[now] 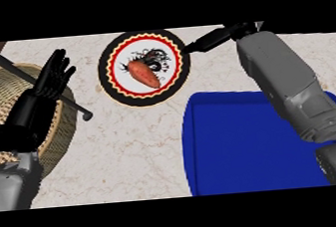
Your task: Pick the sweet potato from the tray and place it in the plate
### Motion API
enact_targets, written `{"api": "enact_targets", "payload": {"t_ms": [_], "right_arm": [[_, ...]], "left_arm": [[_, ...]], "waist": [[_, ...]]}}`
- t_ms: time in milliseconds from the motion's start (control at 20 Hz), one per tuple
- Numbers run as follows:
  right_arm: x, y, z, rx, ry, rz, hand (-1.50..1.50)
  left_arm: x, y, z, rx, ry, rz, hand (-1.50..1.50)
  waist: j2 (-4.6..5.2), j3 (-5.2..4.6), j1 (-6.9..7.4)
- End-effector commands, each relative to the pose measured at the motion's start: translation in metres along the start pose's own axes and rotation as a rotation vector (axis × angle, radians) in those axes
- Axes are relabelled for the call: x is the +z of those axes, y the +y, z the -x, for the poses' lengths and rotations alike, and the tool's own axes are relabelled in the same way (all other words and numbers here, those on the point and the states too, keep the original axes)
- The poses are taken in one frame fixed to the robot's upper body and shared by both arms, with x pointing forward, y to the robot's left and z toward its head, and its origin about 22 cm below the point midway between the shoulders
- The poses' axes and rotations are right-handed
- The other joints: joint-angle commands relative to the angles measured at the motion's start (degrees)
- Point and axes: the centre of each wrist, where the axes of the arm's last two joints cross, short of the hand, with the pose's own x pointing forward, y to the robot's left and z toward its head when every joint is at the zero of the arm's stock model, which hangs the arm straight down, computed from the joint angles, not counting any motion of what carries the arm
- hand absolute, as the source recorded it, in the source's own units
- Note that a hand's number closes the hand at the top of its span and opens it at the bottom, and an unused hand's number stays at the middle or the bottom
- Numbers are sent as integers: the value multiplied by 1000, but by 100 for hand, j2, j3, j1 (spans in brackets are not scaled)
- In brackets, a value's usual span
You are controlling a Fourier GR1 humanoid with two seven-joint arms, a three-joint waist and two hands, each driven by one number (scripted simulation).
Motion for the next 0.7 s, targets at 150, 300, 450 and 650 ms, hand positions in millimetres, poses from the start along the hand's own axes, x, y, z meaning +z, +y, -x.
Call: {"api": "enact_targets", "payload": {"t_ms": [150, 300, 450, 650], "right_arm": [[18, -49, 14, 24, -21, 0, -150], [28, -82, 13, 23, -10, -12, -150], [23, -81, 5, 68, -25, -13, -150], [40, -98, 20, 109, -42, 10, -150]], "left_arm": [[-11, 6, 4, -30, 2, -37, 0], [-4, 4, -3, -11, 3, -26, 0], [-14, 8, -8, 7, 7, -27, 0], [-18, 0, -5, -16, -4, -21, 0]], "waist": [[28, -4, -52], [25, 1, 6], [34, -1, 4], [60, 3, -12]]}}
